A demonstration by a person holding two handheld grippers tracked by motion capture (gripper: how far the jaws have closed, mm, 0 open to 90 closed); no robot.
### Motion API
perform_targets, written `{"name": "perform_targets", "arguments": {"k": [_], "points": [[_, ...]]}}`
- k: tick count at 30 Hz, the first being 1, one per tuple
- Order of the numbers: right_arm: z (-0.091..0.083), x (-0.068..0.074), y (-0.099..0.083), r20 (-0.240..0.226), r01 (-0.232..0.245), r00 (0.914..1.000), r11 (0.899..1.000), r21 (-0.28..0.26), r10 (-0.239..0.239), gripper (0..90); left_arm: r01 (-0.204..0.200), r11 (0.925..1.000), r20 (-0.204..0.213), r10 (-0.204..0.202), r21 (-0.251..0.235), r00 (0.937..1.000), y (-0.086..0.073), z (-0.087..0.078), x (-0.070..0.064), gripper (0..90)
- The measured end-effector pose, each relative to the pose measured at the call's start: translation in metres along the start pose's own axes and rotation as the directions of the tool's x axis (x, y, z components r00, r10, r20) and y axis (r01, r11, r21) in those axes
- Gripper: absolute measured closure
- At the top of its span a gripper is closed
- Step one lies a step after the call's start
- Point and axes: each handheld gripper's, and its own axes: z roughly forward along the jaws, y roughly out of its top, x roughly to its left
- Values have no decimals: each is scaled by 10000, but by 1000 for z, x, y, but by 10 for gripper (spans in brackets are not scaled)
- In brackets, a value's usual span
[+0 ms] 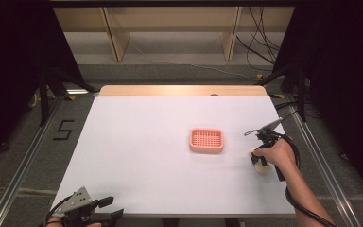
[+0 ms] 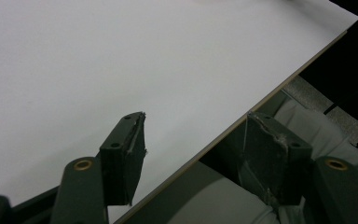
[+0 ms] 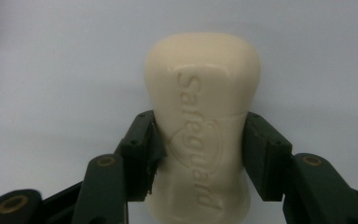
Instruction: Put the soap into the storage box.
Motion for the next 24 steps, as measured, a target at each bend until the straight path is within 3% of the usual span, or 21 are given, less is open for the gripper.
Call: {"name": "perform_targets", "arguments": {"k": [2, 3, 4, 5, 6, 8, 9, 13, 14, 16, 18, 19, 21, 22, 23, 24], "points": [[1, -1, -1, 56, 279, 9996, 9996, -108, -279, 504, -1, 10000, 4, 1, 0, 10000, 0, 0, 0, 382], [-1, -2, -3, -104, 741, 9972, 9972, -26, -741, 504, -52, 10000, -31, 52, 53, 10000, 0, 0, 1, 382], [-1, -2, -3, -104, 741, 9972, 9972, -26, -741, 504, -52, 10000, -31, 52, 53, 10000, 0, 0, 1, 383], [-1, -5, -4, -85, 1349, 9908, 9909, -39, -1349, 504, -48, 10000, -28, 48, 61, 10000, 0, 0, 1, 383], [-1, -5, -5, -79, 1605, 9870, 9870, 7, -1605, 504, -57, 10000, -36, 57, 64, 10000, 0, 0, 1, 383], [-1, -5, -6, -105, 1718, 9851, 9851, -76, -1719, 504, -49, 10000, -48, 49, 61, 10000, 0, 0, 1, 383], [-2, -8, -8, -91, 2361, 9717, 9717, 5, -2361, 504, -38, 10000, -50, 38, 32, 10000, 0, 0, 1, 383], [-4, -12, -10, -205, 2638, 9642, 9642, -256, -2643, 504, -46, 10000, -60, 46, 35, 10000, 0, 0, 1, 383], [-6, -11, -11, -202, 2343, 9719, 9720, -200, -2347, 504, -24, 10000, -65, 24, 22, 10000, 0, 0, 1, 382], [-7, -10, -13, -205, 2436, 9696, 9697, -183, -2440, 504, 19, 10000, -51, -19, -13, 10000, 0, 1, 1, 382], [-6, -14, -12, 27, 3241, 9459, 9440, -615, -3246, 504, 17, 10000, -50, -17, -7, 10000, 0, 1, 1, 382], [-7, -15, -12, -484, 3375, 9389, 9390, -659, -3409, 504, 12, 10000, -45, -12, -14, 10000, 0, 1, 1, 383], [-10, -9, -15, 126, 3816, 9242, 9222, -621, -3816, 504, 24, 10000, -51, -24, -10, 10000, 0, 1, 1, 382], [-11, -12, -13, 352, 4876, 8731, 8700, -735, -4863, 504, 32, 10000, -59, -32, -10, 10000, 0, 1, 1, 382], [-11, -11, -14, 299, 5248, 8511, 8474, -806, -5242, 504, 16, 10000, -51, -16, 13, 10000, 0, 1, 1, 382], [-11, -11, -14, 299, 5248, 8511, 8474, -806, -5242, 504, 16, 10000, -51, -16, 13, 10000, 0, 1, 1, 382]]}}
